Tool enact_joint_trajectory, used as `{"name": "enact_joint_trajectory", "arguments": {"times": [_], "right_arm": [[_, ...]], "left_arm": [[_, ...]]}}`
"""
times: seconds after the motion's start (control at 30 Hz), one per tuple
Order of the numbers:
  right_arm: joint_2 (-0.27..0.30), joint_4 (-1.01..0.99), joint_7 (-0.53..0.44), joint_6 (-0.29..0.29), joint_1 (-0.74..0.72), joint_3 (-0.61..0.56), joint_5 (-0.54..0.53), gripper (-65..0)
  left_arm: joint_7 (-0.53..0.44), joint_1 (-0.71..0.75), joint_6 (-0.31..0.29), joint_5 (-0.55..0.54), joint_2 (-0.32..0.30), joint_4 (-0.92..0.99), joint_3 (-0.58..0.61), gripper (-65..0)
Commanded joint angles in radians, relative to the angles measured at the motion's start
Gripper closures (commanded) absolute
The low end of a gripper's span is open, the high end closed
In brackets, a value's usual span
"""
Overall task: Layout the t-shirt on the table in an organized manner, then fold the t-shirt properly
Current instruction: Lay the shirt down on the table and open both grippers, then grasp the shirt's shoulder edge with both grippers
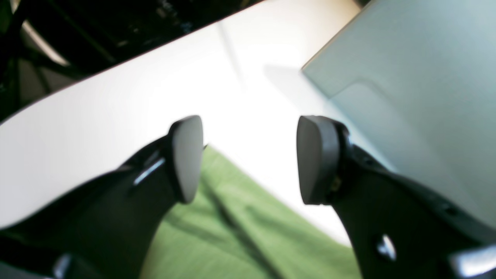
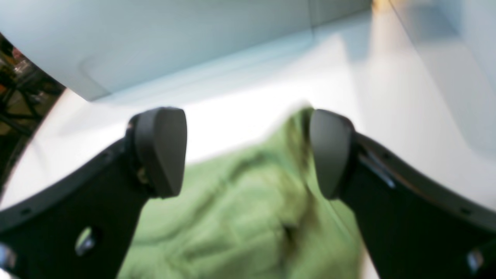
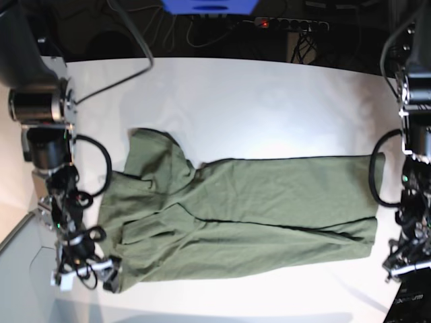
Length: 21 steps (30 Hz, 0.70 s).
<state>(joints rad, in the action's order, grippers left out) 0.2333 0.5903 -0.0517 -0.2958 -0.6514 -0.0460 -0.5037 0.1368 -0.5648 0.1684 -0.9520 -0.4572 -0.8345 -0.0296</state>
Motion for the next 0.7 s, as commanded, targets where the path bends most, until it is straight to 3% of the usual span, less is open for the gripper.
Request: {"name": "enact_joint_trajectory", "arguments": {"times": [0.0,0.13,0.37,0.5,0.67], "right_arm": [[0.001,0.030,-0.026,-0.007,-0.017,0.002,-0.006,-50.5],[0.001,0.148,-0.024,-0.007,0.114,0.002,-0.003,-50.5],[-0.004,0.429,-0.015,-0.003,0.394,0.002,-0.003,-50.5],[-0.008,0.509,-0.015,-0.003,0.531,0.004,-0.005,-50.5],[-0.038,0.520,-0.015,-0.003,0.620,0.004,-0.006,-50.6]], "left_arm": [[-0.021,0.002,-0.002,-0.012,-0.019,-0.047,-0.005,-37.3],[-0.021,0.162,0.000,-0.012,-0.027,-0.173,-0.006,-37.4],[-0.016,0.461,-0.007,-0.012,-0.016,-0.319,-0.146,-37.6],[-0.016,0.544,-0.008,-0.003,-0.016,-0.317,-0.142,-37.6],[-0.018,0.547,-0.010,-0.003,-0.016,-0.214,-0.106,-37.6]]}}
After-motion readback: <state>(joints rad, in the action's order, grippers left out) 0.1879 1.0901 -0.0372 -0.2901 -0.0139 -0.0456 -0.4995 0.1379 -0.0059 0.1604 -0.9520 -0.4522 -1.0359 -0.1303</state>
